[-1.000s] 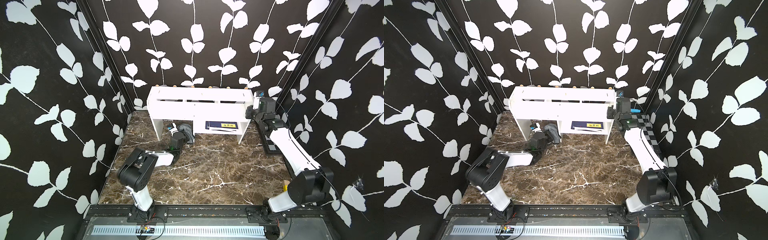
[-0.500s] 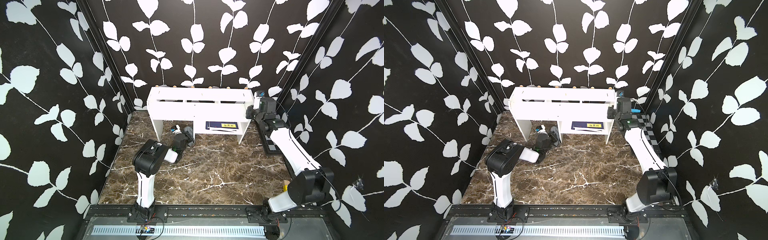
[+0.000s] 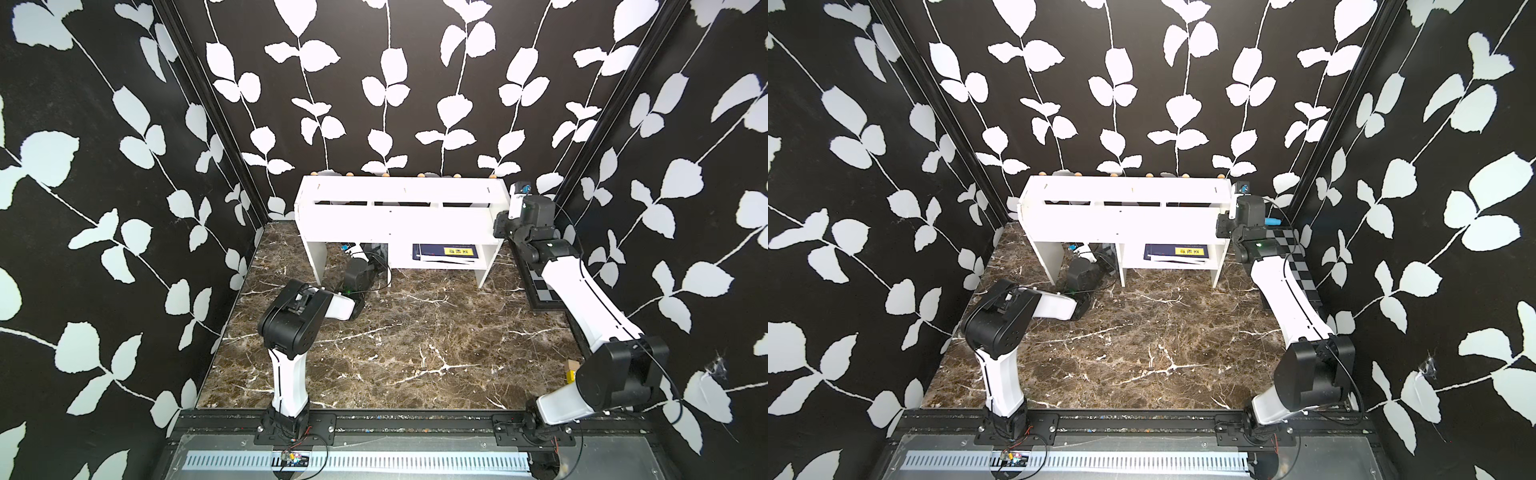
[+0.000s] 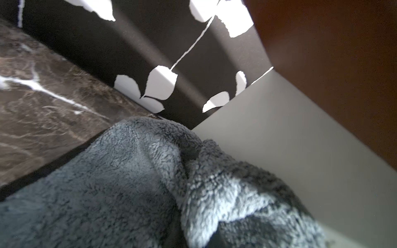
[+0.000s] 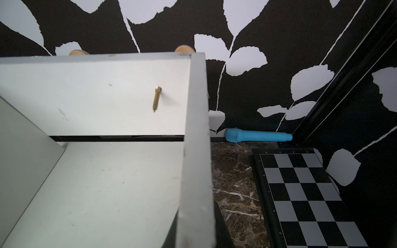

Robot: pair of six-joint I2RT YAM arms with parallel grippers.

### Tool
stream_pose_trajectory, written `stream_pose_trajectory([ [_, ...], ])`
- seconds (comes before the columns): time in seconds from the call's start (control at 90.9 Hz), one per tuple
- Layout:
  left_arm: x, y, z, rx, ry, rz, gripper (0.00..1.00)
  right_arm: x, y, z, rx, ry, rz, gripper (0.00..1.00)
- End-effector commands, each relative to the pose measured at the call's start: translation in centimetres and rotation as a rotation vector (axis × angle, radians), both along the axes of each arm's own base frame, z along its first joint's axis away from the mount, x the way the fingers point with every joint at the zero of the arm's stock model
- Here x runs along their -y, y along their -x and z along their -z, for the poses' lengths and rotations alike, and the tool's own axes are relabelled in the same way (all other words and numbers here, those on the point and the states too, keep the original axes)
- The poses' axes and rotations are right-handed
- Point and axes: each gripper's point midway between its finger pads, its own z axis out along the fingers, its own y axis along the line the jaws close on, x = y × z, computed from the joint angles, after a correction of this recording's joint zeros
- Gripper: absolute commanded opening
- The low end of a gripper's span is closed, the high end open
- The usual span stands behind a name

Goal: Wipe the bookshelf clean with a cloth
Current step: Wipe the dust from the shelf.

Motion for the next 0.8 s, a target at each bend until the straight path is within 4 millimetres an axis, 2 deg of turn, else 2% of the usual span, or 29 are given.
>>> stream_pose_trajectory([
  [0.0,3.1,1.8,-2.8,0.111,0.08,0.149,0.0,-1.7,1.5,4.2,-0.169,-0.199,-0.025,0.0],
  [0.066,3.4,2.6,-0.7,0.074,0.059,0.171,0.0,-1.7,1.6,4.4,-0.173,-0.201,-0.025,0.0],
  [0.11,3.6,3.1,-0.1,0.073,0.068,0.179,0.0,-1.8,1.6,4.6,-0.176,-0.205,-0.027,0.0],
  [0.121,3.7,3.4,0.7,0.057,0.06,0.184,0.0,-1.8,1.6,4.6,-0.177,-0.205,-0.028,0.0],
  [0.154,3.8,3.7,0.8,0.068,0.082,0.193,0.0,-1.9,1.6,4.7,-0.179,-0.208,-0.029,0.0],
  [0.242,4.2,4.3,3.5,-0.006,0.104,0.214,0.0,-2.0,1.6,5.0,-0.185,-0.213,-0.031,0.0],
  [0.319,5.5,5.1,4.4,-0.019,0.087,0.256,0.0,-2.0,1.6,5.0,-0.185,-0.216,-0.029,0.0],
  [0.396,6.5,5.7,4.6,-0.005,0.059,0.28,0.0,-2.0,1.6,5.0,-0.184,-0.216,-0.03,0.0],
  [0.484,6.3,5.8,3.3,0.039,0.034,0.259,0.0,-2.0,1.5,4.8,-0.181,-0.22,-0.032,0.0],
  [0.671,6.5,5.6,-3.5,0.232,-0.001,0.252,0.0,-2.0,1.5,4.5,-0.175,-0.223,-0.034,0.0],
  [0.792,6.2,5.7,-6.0,0.296,-0.008,0.232,0.0,-2.2,1.5,4.6,-0.179,-0.229,-0.039,0.0],
])
